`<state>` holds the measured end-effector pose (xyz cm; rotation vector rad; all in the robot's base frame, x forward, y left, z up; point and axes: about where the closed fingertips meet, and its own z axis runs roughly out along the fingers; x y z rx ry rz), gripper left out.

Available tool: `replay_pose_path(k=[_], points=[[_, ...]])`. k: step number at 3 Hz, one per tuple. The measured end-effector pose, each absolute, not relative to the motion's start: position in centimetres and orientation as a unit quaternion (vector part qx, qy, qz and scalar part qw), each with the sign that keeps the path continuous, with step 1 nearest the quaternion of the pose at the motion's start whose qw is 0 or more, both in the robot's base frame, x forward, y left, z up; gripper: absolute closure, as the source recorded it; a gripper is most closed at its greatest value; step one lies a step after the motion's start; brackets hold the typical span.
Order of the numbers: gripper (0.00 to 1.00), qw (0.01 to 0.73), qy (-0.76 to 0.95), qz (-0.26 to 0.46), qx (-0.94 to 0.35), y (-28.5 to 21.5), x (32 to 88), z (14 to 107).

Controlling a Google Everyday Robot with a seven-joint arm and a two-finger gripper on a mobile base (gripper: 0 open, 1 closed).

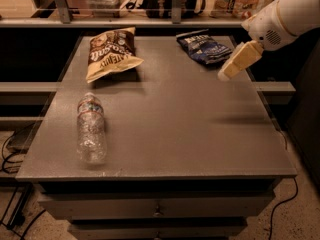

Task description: Move blue chip bag near water bottle

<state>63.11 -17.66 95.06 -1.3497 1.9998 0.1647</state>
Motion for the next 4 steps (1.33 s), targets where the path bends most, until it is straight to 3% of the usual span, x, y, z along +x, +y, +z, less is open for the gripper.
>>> replay_pose_path(k=[4], points=[[0.0,0.338,0.792,0.146,-0.487,-13.8,75.0,87.2]])
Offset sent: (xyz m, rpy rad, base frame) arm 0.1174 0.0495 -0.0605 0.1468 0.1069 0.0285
